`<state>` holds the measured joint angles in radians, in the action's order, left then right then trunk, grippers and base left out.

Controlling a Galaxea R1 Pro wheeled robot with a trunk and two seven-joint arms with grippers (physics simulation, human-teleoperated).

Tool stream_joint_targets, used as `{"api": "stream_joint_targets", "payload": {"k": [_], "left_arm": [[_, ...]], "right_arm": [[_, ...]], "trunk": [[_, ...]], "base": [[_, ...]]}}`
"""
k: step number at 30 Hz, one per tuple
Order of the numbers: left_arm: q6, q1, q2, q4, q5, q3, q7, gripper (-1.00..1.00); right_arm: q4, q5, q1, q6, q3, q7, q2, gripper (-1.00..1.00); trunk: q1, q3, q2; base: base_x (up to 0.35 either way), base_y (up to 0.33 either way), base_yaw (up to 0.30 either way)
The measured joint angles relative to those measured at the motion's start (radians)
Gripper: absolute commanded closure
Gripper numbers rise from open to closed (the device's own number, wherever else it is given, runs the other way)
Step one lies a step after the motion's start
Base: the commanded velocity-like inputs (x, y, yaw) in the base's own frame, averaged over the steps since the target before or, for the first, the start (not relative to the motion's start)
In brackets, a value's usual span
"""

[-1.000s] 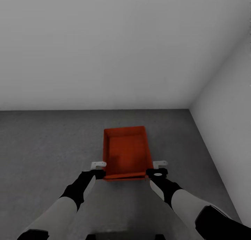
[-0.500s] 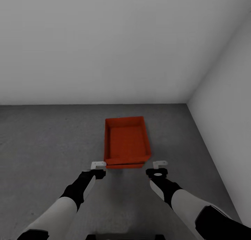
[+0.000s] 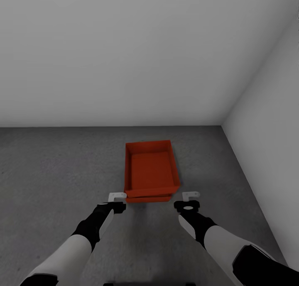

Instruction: Move the two storage containers from the living room to the garage. In the garage, place one container on the floor and stack the other container on top of it (either order is fine).

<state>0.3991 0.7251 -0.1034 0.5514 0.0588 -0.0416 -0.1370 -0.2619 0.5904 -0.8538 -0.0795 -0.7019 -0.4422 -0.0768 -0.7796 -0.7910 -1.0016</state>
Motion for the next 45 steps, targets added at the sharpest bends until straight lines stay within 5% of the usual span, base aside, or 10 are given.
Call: {"api": "stream_joint_targets", "payload": {"k": [13,21,31,45], "left_arm": [[0.001,0.000,0.012,-0.016,0.005,0.001,0.006,-1.00],[-0.009,0.000,0.029,-0.159,0.004,0.002,0.007,-1.00],[-0.117,0.000,0.048,-0.312,0.006,0.003,0.006,-1.00],[-0.129,0.000,0.056,-0.379,0.010,0.004,0.026,-1.00]], "right_arm": [[0.010,0.004,0.002,0.000,0.000,0.002,-0.002,-1.00],[0.016,0.007,0.002,0.000,0.000,0.004,-0.003,-1.00],[0.031,0.008,0.003,-0.005,0.000,0.005,-0.002,-1.00],[0.069,0.008,0.003,-0.011,0.000,0.007,-0.003,-1.00]], "trunk": [[0.000,0.021,0.000],[0.000,0.033,0.000],[0.000,0.049,0.000],[0.000,0.058,0.000]], "base": [[0.000,0.000,0.000],[0.000,0.000,0.000],[0.000,0.000,0.000],[0.000,0.000,0.000]]}}
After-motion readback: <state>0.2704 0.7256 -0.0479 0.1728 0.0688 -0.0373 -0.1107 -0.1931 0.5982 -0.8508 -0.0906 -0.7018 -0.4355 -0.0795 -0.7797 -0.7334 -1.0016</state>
